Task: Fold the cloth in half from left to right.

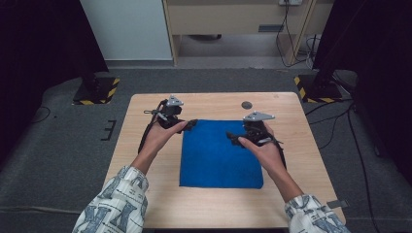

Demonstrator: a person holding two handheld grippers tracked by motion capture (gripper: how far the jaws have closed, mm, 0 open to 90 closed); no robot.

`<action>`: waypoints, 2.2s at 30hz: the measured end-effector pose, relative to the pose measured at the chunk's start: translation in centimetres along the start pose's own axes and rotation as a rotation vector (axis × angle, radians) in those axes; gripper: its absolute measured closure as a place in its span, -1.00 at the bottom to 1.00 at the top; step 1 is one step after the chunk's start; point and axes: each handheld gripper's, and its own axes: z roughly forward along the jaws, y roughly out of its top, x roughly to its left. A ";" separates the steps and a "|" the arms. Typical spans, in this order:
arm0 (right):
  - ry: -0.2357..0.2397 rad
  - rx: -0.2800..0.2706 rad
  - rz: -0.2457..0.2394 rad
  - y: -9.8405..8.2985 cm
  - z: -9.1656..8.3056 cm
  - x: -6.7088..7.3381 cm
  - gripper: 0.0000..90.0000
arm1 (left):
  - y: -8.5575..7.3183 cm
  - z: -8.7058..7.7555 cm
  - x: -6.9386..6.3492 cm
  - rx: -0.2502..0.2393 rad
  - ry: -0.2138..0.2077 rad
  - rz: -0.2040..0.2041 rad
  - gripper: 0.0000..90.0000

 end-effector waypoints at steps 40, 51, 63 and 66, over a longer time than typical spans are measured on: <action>0.302 0.124 -0.189 -2.9 3.5 13.6 0.88 | -4.0 -3.1 1.7 0.003 0.026 -0.068 -0.79; 0.354 0.173 -0.230 -5.0 5.4 16.9 0.91 | -4.7 -3.5 2.0 0.010 0.024 -0.073 -0.79; 0.329 0.226 -0.309 -6.5 6.6 18.5 0.77 | -5.1 -3.3 2.1 0.015 0.024 -0.077 -0.79; 0.321 0.228 -0.320 -6.5 6.7 18.8 0.66 | -5.2 -3.4 2.1 0.013 0.024 -0.077 -0.79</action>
